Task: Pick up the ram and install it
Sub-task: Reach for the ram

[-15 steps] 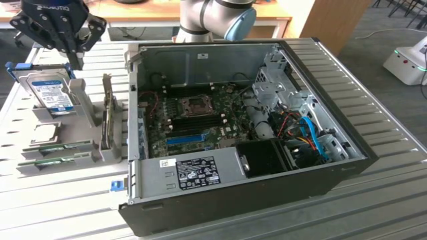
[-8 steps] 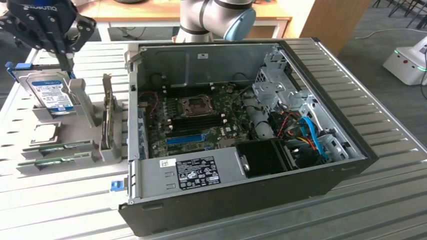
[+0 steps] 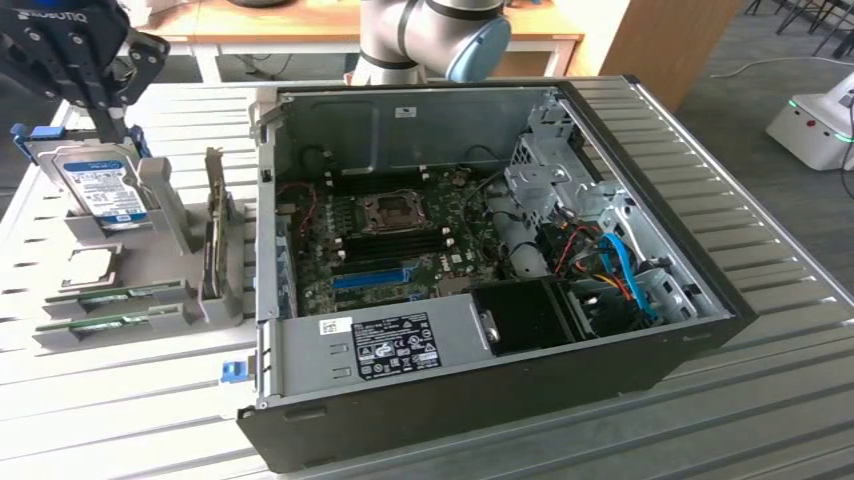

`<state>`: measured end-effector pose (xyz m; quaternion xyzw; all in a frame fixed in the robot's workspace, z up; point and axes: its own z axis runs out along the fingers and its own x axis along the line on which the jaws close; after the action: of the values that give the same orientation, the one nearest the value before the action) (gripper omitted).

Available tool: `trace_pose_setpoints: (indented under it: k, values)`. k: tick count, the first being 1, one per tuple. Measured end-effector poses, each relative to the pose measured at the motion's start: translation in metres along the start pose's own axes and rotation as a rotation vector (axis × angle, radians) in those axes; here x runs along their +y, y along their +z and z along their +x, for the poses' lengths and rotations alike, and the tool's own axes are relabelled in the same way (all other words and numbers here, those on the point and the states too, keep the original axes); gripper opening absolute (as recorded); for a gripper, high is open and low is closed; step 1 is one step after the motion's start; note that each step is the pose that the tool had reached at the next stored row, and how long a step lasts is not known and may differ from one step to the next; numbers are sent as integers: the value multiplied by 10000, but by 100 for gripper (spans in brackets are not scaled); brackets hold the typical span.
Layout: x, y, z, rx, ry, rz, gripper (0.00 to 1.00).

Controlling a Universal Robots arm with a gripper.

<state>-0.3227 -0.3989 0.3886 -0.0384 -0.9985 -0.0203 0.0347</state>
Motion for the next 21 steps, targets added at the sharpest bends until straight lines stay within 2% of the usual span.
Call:
trace_pose_setpoints:
  k: [2,6,7,8,11,12,13,21]
  values:
    - [-3,3,36,12,1,0,10]
    - [-2,4,39,13,0,0,10]
    - [-1,3,40,-21,-1,-2,10]
    - [-1,4,43,-91,-4,-8,10]
    - [-3,6,68,-374,-16,-29,10]
    - [-3,6,78,-447,-19,-35,10]
    - [-4,7,83,-479,-20,-37,10]
    - [-7,9,124,-478,-21,-36,10]
